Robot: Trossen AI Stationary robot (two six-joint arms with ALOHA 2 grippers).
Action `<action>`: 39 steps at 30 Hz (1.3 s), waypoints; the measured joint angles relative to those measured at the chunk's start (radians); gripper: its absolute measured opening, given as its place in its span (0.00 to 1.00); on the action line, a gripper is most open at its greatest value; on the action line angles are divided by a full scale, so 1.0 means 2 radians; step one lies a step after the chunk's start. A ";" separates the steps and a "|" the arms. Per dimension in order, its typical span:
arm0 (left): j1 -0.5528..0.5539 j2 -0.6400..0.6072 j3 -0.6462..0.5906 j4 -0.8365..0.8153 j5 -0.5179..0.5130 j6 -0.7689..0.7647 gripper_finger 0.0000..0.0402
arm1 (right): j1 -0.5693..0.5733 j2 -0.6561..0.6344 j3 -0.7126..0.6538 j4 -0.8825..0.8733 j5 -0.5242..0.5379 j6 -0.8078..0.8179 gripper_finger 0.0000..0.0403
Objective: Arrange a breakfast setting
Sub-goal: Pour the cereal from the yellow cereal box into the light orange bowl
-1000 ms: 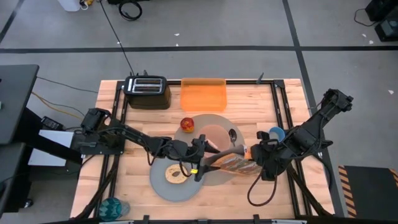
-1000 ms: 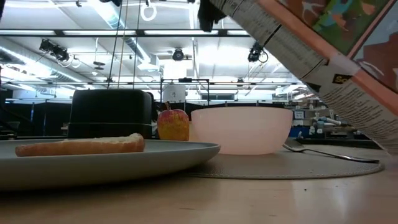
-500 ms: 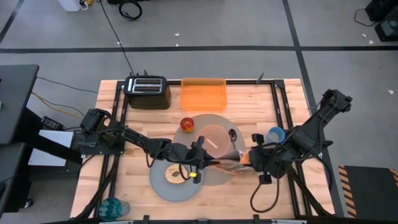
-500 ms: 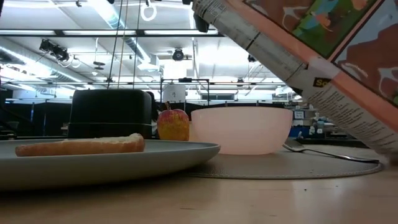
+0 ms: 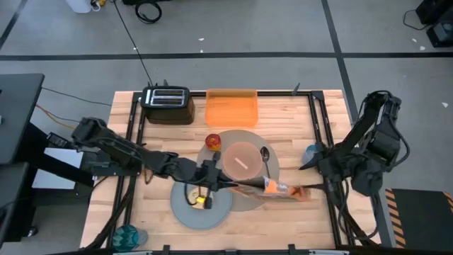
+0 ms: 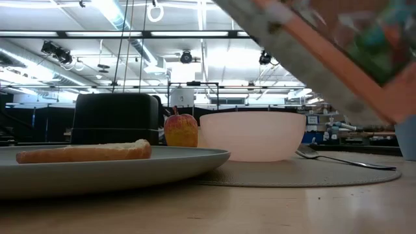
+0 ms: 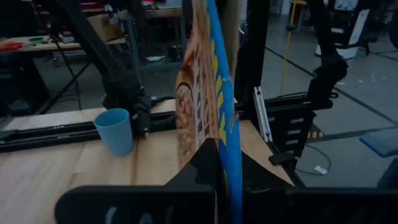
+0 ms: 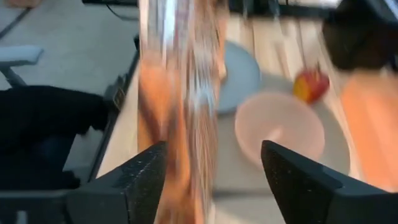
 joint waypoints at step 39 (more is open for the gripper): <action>-0.016 -0.089 0.000 -0.011 -0.056 0.060 0.02 | 0.071 -0.002 -0.284 0.393 0.268 0.005 0.86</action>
